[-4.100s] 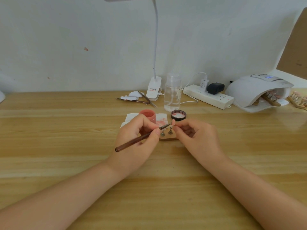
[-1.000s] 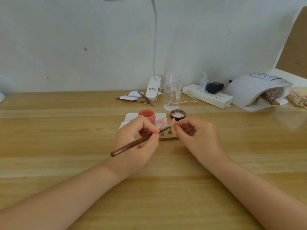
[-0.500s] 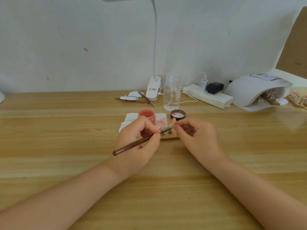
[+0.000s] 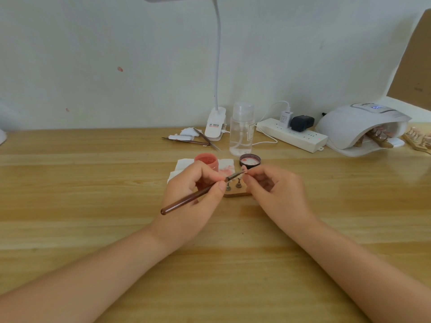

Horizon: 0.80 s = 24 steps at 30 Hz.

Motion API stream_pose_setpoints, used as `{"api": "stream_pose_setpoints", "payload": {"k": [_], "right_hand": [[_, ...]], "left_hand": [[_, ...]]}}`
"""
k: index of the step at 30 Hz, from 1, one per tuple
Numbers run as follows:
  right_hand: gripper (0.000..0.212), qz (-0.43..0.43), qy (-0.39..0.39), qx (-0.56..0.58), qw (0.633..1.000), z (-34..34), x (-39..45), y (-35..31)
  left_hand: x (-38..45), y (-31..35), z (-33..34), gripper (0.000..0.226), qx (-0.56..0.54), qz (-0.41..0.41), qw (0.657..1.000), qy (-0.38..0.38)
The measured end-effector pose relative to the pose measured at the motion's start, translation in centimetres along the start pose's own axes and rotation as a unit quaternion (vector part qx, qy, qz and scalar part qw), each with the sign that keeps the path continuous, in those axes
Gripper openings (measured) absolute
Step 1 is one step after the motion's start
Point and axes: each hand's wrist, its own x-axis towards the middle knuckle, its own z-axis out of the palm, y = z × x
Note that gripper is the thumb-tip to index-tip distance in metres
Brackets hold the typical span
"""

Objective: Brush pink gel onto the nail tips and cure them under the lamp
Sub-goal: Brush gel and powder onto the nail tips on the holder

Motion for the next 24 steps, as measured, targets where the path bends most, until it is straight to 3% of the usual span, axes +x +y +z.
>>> {"api": "stream_pose_setpoints", "payload": {"k": [12, 18, 24], "right_hand": [[0.007, 0.005, -0.003, 0.012, 1.000, -0.02, -0.11, -0.15], [0.008, 0.008, 0.000, 0.016, 1.000, -0.06, -0.05, -0.14], [0.010, 0.006, -0.001, 0.016, 1.000, -0.09, -0.13, -0.20]], "left_hand": [[0.29, -0.60, 0.06, 0.001, -0.021, -0.057, 0.998, 0.020], [0.14, -0.20, -0.27, 0.017, -0.031, -0.009, 0.999, 0.011], [0.42, -0.29, -0.11, 0.016, -0.059, -0.050, 0.995, 0.057]]}}
